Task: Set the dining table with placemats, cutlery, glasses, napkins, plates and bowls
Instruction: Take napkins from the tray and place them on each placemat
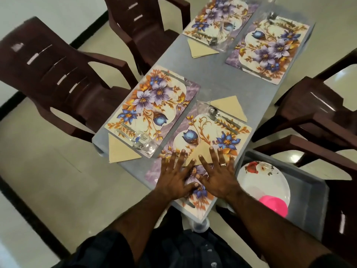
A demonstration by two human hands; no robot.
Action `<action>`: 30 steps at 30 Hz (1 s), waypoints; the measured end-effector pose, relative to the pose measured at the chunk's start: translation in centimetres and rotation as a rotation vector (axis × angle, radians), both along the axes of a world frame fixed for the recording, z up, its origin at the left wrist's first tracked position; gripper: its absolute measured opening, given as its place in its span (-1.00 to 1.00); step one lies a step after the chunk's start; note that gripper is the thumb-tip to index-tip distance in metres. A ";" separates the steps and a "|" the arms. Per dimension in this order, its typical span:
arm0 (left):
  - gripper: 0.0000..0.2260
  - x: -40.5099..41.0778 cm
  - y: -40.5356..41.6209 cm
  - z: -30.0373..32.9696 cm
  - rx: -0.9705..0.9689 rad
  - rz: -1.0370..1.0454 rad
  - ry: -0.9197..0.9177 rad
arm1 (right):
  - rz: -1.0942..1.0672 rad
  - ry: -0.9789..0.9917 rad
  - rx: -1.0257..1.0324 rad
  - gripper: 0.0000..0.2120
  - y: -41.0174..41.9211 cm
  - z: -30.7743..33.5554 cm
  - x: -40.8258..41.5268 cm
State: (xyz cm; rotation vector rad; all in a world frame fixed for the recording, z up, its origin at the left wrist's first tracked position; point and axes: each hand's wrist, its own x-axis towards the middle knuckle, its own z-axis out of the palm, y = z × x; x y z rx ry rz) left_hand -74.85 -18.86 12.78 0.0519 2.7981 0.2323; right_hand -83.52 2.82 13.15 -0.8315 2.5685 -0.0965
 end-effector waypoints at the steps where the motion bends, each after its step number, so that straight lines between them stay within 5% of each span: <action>1: -0.19 -0.1 0.0 -0.2 -0.006 -0.009 -0.002 | 0.002 0.008 -0.001 -0.21 0.2 -0.2 0.1; 17: -0.10 -0.1 -0.1 0.2 -0.048 0.107 -0.036 | -0.198 0.098 0.022 -0.18 7.0 0.2 -3.2; 22: -0.36 -4.5 1.4 1.3 0.006 0.120 0.055 | -0.111 0.131 -0.012 -0.37 1.8 1.2 -4.4; 30: -0.59 -7.9 1.7 1.3 0.240 0.572 0.007 | -0.398 -0.108 -0.071 -0.37 -1.4 1.6 -7.7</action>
